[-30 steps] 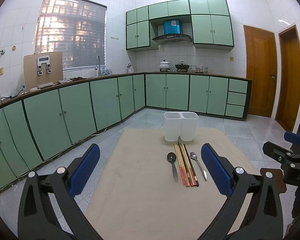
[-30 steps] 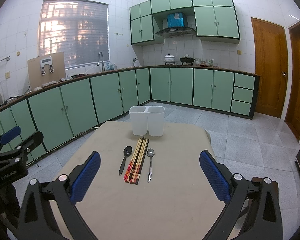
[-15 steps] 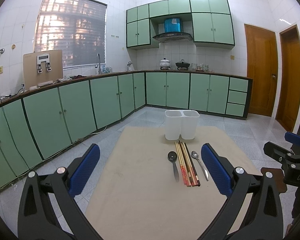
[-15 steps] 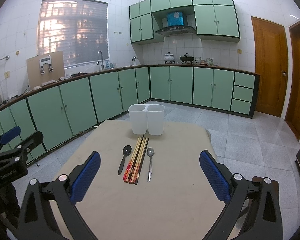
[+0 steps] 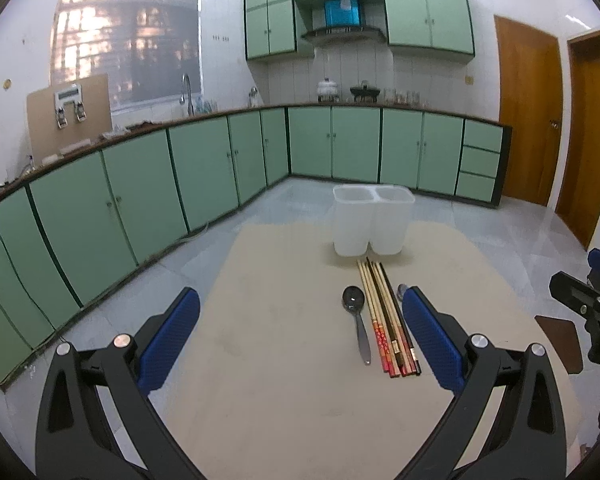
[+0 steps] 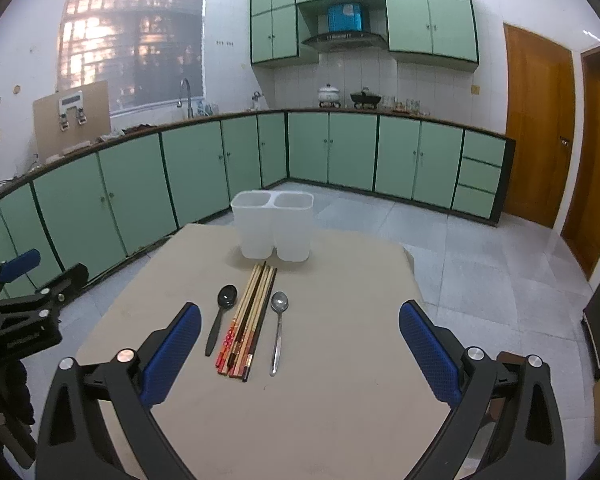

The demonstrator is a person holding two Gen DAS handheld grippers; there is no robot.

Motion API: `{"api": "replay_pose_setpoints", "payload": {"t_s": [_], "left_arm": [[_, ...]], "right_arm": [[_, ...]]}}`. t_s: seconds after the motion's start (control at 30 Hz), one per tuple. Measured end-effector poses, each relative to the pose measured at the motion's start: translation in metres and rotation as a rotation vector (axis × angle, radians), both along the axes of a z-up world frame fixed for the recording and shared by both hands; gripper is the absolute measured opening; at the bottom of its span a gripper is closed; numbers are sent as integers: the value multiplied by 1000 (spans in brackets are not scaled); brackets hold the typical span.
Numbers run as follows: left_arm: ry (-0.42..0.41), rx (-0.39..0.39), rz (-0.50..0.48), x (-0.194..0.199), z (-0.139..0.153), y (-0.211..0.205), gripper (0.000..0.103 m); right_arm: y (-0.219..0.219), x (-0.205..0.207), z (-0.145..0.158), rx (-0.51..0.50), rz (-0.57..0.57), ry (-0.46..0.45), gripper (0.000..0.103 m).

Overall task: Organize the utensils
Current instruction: 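Lower the right gripper onto the silver spoon and close it while the left tool approaches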

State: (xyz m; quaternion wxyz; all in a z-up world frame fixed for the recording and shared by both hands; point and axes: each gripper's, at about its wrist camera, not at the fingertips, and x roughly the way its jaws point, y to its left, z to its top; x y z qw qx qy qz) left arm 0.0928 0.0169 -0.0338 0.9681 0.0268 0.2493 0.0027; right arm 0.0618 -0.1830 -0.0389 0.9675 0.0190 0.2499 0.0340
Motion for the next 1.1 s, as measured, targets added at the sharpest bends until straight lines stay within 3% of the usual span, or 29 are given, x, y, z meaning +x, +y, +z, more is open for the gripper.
{"api": "replay_pose_setpoints", "payload": {"t_s": [0.43, 0.77, 1.1], "left_arm": [[200, -5, -4, 118, -61, 3, 98], [252, -3, -5, 170, -84, 0, 98], [294, 6, 13, 201, -109, 12, 98]], "right_arm": [[-15, 112, -42, 90, 11, 183, 97], [-7, 172, -72, 73, 58, 263, 91], [-2, 208, -102, 74, 96, 356, 77]]}}
